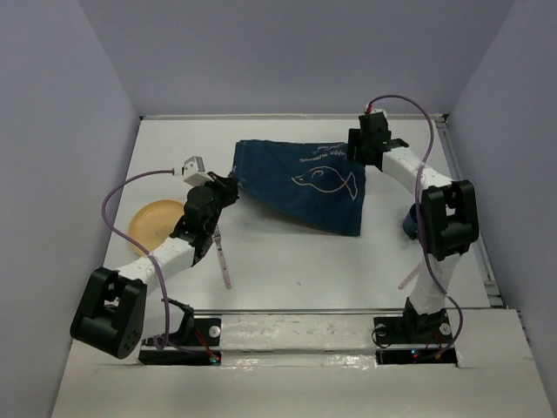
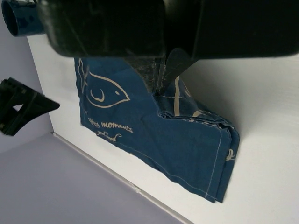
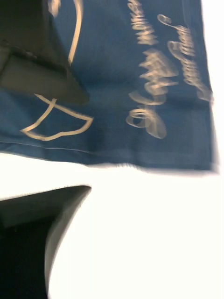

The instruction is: Set the dinner table for one person

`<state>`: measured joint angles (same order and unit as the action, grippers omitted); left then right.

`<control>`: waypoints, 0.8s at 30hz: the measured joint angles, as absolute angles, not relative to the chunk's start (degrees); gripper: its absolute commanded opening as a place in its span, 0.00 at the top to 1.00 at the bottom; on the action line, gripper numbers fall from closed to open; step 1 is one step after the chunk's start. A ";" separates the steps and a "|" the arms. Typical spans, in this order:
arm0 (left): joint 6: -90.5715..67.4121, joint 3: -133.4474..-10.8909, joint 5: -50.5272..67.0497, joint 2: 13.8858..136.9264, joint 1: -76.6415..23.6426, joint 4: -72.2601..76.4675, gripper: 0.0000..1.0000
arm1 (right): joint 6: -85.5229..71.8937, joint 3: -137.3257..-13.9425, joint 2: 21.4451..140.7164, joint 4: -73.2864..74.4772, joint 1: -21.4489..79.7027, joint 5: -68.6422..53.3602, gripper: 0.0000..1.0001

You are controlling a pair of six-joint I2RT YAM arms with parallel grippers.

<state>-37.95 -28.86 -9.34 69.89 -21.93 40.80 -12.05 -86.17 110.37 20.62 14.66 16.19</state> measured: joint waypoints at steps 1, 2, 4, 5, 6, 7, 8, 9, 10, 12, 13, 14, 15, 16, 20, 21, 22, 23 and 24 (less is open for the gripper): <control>-37.91 -28.18 -9.54 69.52 -22.59 40.86 1.00 | -11.70 -86.72 109.78 20.62 14.15 16.01 0.19; -37.91 -27.83 -9.65 69.34 -22.94 40.99 1.00 | -11.73 -86.78 108.71 20.73 13.82 15.05 0.20; -37.74 -27.46 -10.00 69.17 -23.73 41.04 1.00 | -12.19 -84.84 105.51 20.73 13.78 12.64 0.23; -37.67 -27.40 -10.09 69.14 -23.94 41.08 1.00 | -12.84 -82.37 102.63 20.45 14.09 11.25 0.25; -37.36 -27.18 -10.20 69.12 -24.29 41.41 1.00 | -13.67 -79.11 99.61 19.38 14.57 10.26 0.28; -37.23 -26.98 -10.26 68.95 -24.45 41.47 1.00 | -15.40 -73.49 95.68 17.39 15.27 8.93 0.34; -36.84 -26.68 -10.41 68.71 -24.69 41.52 1.00 | -16.75 -68.45 92.09 16.67 15.79 8.05 0.36; -36.56 -26.46 -10.57 68.45 -24.80 41.54 1.00 | -17.89 -63.44 88.51 16.29 16.49 7.16 0.37; -36.34 -26.22 -10.72 68.14 -25.10 41.71 1.00 | -19.38 -59.68 86.08 15.35 17.04 6.48 0.41; -35.51 -25.52 -11.27 66.96 -25.63 41.74 1.00 | -21.71 -51.62 81.93 15.29 17.65 5.02 0.44; -35.05 -25.23 -11.66 66.30 -26.04 41.78 1.00 | -22.98 -48.56 80.64 15.53 17.93 4.62 0.44; -34.48 -24.86 -12.12 65.41 -26.59 41.82 1.00 | -23.83 -46.28 79.77 15.79 18.24 4.51 0.43; -33.93 -24.69 -12.38 64.75 -27.00 41.85 1.00 | -24.75 -44.34 78.89 16.73 18.76 4.51 0.43; -33.56 -24.62 -12.56 64.42 -27.33 41.98 1.00 | -25.52 -43.13 78.24 17.43 19.29 4.69 0.41; -31.90 -24.27 -12.93 64.03 -28.14 43.00 1.00 | -28.34 -40.25 75.16 18.92 21.78 5.19 0.39; -31.59 -23.92 -12.97 64.03 -28.14 43.22 1.00 | -28.64 -39.92 74.72 18.90 21.91 5.21 0.39; -31.29 -23.57 -13.13 64.01 -28.14 43.24 1.00 | -29.30 -39.40 74.17 18.87 21.98 5.32 0.40; -31.16 -23.31 -13.17 64.01 -28.14 43.35 1.00 | -29.82 -39.00 73.95 18.83 21.96 5.43 0.41; -31.03 -23.05 -13.21 64.01 -28.14 43.44 1.00 | -30.48 -38.37 73.97 18.46 21.93 5.56 0.42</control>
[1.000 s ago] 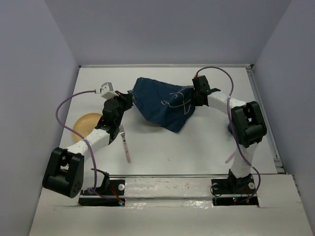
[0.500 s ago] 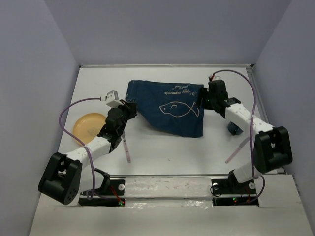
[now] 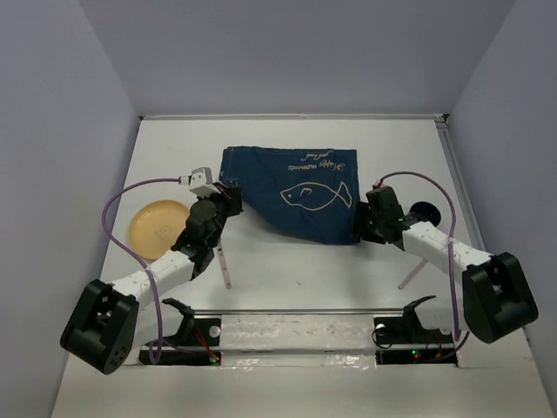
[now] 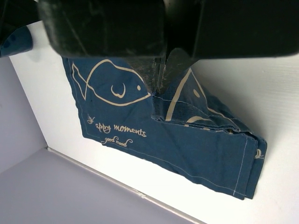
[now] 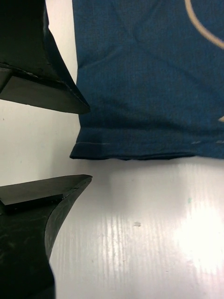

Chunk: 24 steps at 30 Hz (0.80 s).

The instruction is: Set the dinner table for one person

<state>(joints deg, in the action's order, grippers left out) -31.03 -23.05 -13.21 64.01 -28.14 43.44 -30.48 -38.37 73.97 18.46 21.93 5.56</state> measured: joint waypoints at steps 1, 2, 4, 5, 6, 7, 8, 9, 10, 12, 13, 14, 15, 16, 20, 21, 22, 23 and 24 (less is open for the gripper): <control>-30.89 -22.81 -13.30 64.01 -28.14 43.42 1.00 | -30.98 -37.98 74.22 18.41 21.93 5.56 0.44; -30.83 -22.72 -13.34 64.01 -28.14 43.44 1.00 | -31.64 -37.45 74.72 18.35 21.93 5.56 0.46; -30.81 -22.63 -13.34 63.99 -28.14 43.66 1.00 | -32.27 -37.10 75.61 18.11 21.93 5.58 0.49; -30.81 -22.57 -13.34 63.99 -28.14 43.75 1.00 | -32.80 -36.77 76.47 17.34 21.93 5.56 0.52; -30.81 -22.48 -13.34 63.99 -28.14 43.83 1.00 | -32.97 -36.62 76.93 17.04 21.93 5.56 0.53; -30.79 -22.41 -13.37 63.99 -28.14 43.88 1.00 | -33.26 -36.45 77.49 16.64 21.93 5.54 0.58; -30.76 -22.35 -13.37 63.96 -28.14 43.92 1.00 | -33.50 -36.21 77.84 15.81 21.93 5.56 0.65; -30.74 -22.22 -13.39 63.92 -28.14 43.94 1.00 | -33.89 -35.99 77.87 14.76 21.93 5.56 0.78; -30.72 -22.13 -13.41 63.88 -28.14 43.92 1.00 | -33.87 -35.79 77.95 14.31 21.93 5.52 0.83; -30.65 -22.09 -13.56 63.88 -28.14 43.94 1.00 | -34.52 -35.22 78.04 13.04 21.93 5.52 0.91; -30.63 -22.09 -13.61 63.88 -28.14 43.94 1.00 | -34.72 -34.94 78.00 12.56 21.93 5.56 0.94; -30.59 -22.09 -13.69 63.88 -28.14 43.97 1.00 | -34.92 -34.72 77.91 12.27 21.93 5.58 1.00; -30.55 -22.09 -13.74 63.88 -28.14 43.94 1.00 | -34.92 -34.50 77.60 12.12 21.93 5.67 1.00; -30.50 -22.09 -13.76 63.88 -28.14 43.94 1.00 | -34.92 -34.30 76.97 12.01 21.93 5.91 1.00; -30.46 -22.09 -14.02 62.72 -28.14 43.33 1.00 | -33.80 -34.35 70.57 12.56 21.93 7.14 1.00; -30.48 -22.09 -14.11 61.80 -28.14 43.22 1.00 | -33.41 -34.76 68.01 13.13 21.93 7.46 1.00; -30.57 -22.11 -14.17 60.55 -28.14 42.89 1.00 | -32.93 -35.48 65.43 13.98 21.93 7.79 1.00; -30.85 -22.11 -14.24 59.02 -28.14 42.37 1.00 | -32.45 -36.67 62.92 15.07 21.93 8.19 1.00; -31.27 -22.15 -14.28 57.30 -28.14 42.00 1.00 | -31.75 -38.46 60.16 16.29 21.93 8.78 1.00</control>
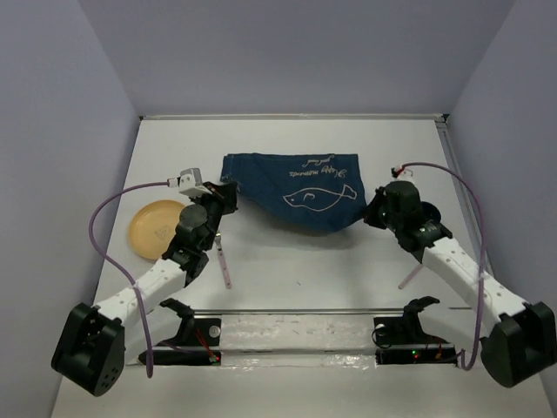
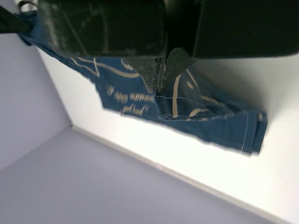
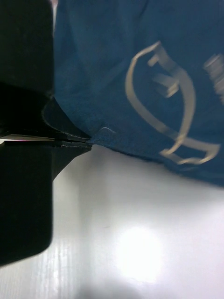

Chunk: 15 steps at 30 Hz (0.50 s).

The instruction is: Set the dinner table for one person

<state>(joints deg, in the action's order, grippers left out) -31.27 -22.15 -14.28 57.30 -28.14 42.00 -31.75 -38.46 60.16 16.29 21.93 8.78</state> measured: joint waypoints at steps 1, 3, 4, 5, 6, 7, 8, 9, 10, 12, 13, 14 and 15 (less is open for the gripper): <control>-31.57 -22.52 -14.33 55.48 -28.14 41.52 1.00 | -31.40 -40.25 57.93 17.02 21.93 9.10 1.00; -32.25 -24.29 -14.41 51.92 -28.16 40.23 1.00 | -30.15 -44.86 54.39 19.16 21.93 10.00 1.00; -32.49 -25.02 -14.41 50.94 -28.16 39.68 1.00 | -29.45 -47.94 52.62 19.94 21.93 10.39 1.00; -32.77 -26.35 -14.41 49.34 -28.21 39.03 1.00 | -28.60 -51.27 51.44 21.34 21.93 10.76 1.00; -33.15 -27.83 -14.44 47.81 -28.32 38.44 1.00 | -28.03 -54.11 50.74 22.33 21.93 10.98 1.00; -33.36 -29.21 -14.46 46.68 -28.42 38.15 1.00 | -27.49 -56.88 50.00 22.50 21.93 11.22 1.00; -33.54 -30.85 -14.46 45.39 -28.45 37.78 1.00 | -26.72 -60.14 49.39 23.40 21.93 11.62 1.00; -33.65 -32.10 -14.46 44.56 -28.49 37.54 1.00 | -26.15 -63.26 49.28 24.43 21.93 11.84 1.00; -33.67 -33.98 -14.44 44.31 -28.49 37.17 1.00 | -25.67 -65.43 49.21 24.45 21.93 12.01 1.00; -33.65 -38.09 -14.39 45.06 -28.49 37.01 1.00 | -24.58 -70.41 50.22 25.36 21.93 12.73 1.00; -33.63 -39.81 -14.41 46.15 -28.49 36.88 1.00 | -24.03 -72.40 50.76 25.47 21.93 13.13 1.00; -33.58 -41.95 -14.37 47.55 -28.49 37.12 1.00 | -23.53 -74.32 51.57 25.32 21.93 13.47 1.00; -33.45 -44.58 -14.41 49.39 -28.49 37.26 1.00 | -22.72 -76.64 52.99 25.12 21.93 14.17 1.00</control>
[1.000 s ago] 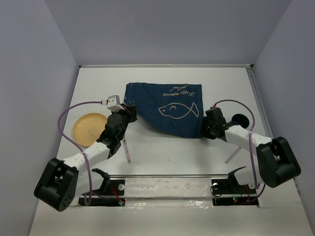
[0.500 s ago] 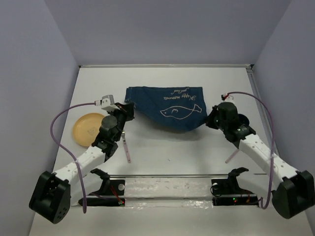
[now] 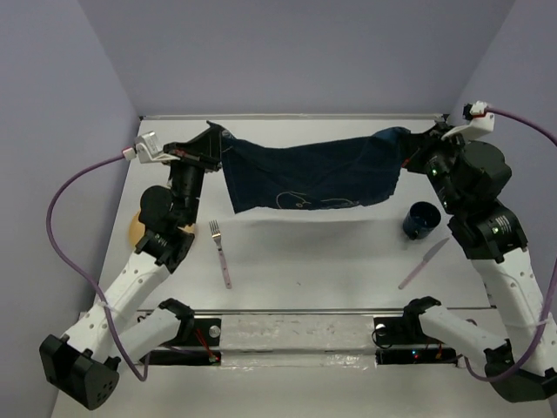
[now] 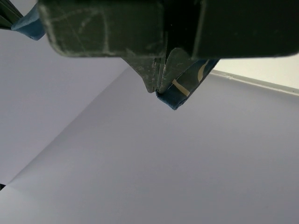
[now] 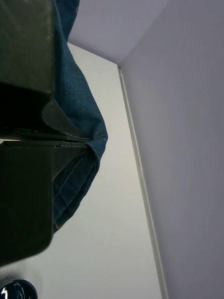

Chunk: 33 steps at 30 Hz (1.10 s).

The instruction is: Set the dinner table for one person

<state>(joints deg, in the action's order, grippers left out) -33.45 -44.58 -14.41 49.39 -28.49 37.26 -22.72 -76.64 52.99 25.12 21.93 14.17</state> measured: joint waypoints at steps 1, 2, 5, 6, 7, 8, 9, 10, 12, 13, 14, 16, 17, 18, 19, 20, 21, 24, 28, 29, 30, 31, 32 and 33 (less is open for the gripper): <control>-33.41 -46.22 -14.46 50.92 -28.38 37.01 1.00 | -22.28 -77.58 54.33 25.10 21.89 14.57 1.00; -33.43 -48.14 -14.48 52.66 -28.25 37.01 1.00 | -21.82 -78.46 55.68 24.95 21.63 14.87 1.00; -33.50 -53.58 -13.37 60.10 -25.67 35.81 1.00 | -20.34 -80.97 62.28 24.77 18.68 14.09 1.00; -33.58 -54.68 -12.75 62.46 -24.36 35.20 1.00 | -20.10 -81.84 64.62 24.60 17.23 13.37 1.00; -33.98 -55.44 -11.88 64.58 -23.09 34.30 1.00 | -20.01 -82.37 67.35 24.36 16.01 12.49 1.00; -34.24 -56.14 -10.92 66.50 -21.30 33.34 1.00 | -19.77 -82.85 69.36 24.36 14.76 11.94 1.00; -34.61 -57.30 -9.63 68.27 -19.92 31.79 1.00 | -19.51 -84.01 73.06 24.47 13.17 10.85 1.00; -35.07 -58.92 -8.36 70.70 -18.04 30.48 1.00 | -19.35 -84.77 75.02 24.49 12.43 10.31 1.00; -35.57 -62.63 -5.96 74.61 -15.51 28.49 1.00 | -19.11 -88.05 80.09 25.02 11.03 8.38 1.00; -35.64 -65.39 -4.60 76.79 -14.50 26.85 1.00 | -18.90 -90.39 82.59 25.08 10.68 7.38 1.00; -35.64 -67.26 -4.01 78.19 -13.91 26.17 1.00 | -18.74 -92.27 84.07 25.36 10.48 6.76 1.00; -35.66 -69.47 -2.81 79.26 -13.26 25.36 1.00 | -18.57 -95.88 85.91 25.50 10.07 5.67 1.00; -35.66 -69.69 -2.44 79.02 -13.06 25.30 1.00 | -18.44 -96.95 85.97 25.45 9.93 5.45 1.00; -35.75 -69.69 -2.20 78.50 -13.02 25.26 1.00 | -18.33 -97.73 85.58 25.17 9.80 5.19 1.00; -35.88 -69.65 -1.87 77.82 -13.02 25.26 1.00 | -18.33 -97.84 84.71 24.84 9.76 4.93 1.00; -36.10 -69.28 -1.56 77.01 -13.06 25.61 1.00 | -18.37 -97.67 83.68 24.73 9.72 4.64 1.00; -36.27 -68.36 -1.34 75.96 -13.13 26.13 1.00 | -18.37 -96.27 82.06 23.42 9.63 4.32 1.00; -37.47 -59.27 -0.95 70.24 -13.15 30.55 1.00 | -19.49 -85.65 75.59 18.85 9.54 2.92 1.00; -39.72 -44.73 -0.93 66.35 -13.17 33.71 1.00 | -21.78 -68.99 71.99 13.54 9.54 1.10 1.00; -40.25 -40.99 -0.91 67.31 -13.39 34.98 1.00 | -22.57 -63.66 73.19 11.68 9.52 0.91 1.00; -40.53 -38.11 -0.97 68.12 -13.78 36.69 1.00 | -23.07 -59.83 74.35 10.20 9.47 0.69 1.00; -40.88 -35.16 -0.95 68.99 -14.09 37.23 1.00 | -23.88 -56.21 75.68 9.52 9.45 0.45 1.00; -41.12 -31.38 -0.89 70.57 -14.55 37.63 1.00 | -24.58 -51.70 77.71 8.93 9.43 0.34 1.00; -41.28 -28.97 -0.75 72.23 -14.92 37.74 1.00 | -25.04 -49.60 78.48 8.80 9.43 0.34 1.00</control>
